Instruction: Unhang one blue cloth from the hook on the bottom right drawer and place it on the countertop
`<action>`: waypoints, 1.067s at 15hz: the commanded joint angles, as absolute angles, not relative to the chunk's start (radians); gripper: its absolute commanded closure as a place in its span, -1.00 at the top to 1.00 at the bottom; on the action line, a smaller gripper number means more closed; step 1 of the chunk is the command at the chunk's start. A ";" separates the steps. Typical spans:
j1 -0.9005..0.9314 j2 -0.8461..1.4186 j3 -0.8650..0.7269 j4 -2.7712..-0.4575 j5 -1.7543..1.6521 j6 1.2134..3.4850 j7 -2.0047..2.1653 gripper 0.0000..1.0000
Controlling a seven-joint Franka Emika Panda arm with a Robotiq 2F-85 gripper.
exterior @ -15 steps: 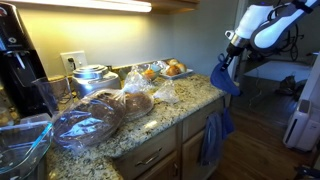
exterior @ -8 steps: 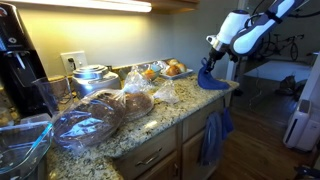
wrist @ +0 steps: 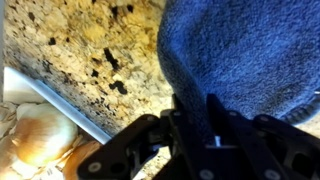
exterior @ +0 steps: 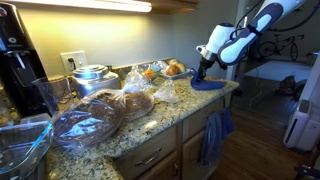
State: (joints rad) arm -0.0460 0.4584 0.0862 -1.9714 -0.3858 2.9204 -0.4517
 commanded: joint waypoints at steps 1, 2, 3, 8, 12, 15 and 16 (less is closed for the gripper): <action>-0.015 0.429 0.060 -1.991 -0.393 2.874 -0.448 0.24; -0.003 0.418 0.047 -2.001 -0.401 2.871 -0.432 0.39; 0.007 0.406 0.038 -2.013 -0.405 2.863 -0.420 0.50; 0.090 0.354 -0.044 -2.064 -0.464 2.845 -0.315 0.99; 0.165 0.305 -0.113 -2.108 -0.529 2.821 -0.193 1.00; 0.201 0.269 -0.133 -2.129 -0.550 2.755 -0.116 1.00; 0.188 0.254 -0.113 -2.136 -0.551 2.729 -0.106 1.00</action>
State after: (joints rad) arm 0.1638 0.3440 -0.1007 -2.0654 -0.5126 2.8037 -0.1815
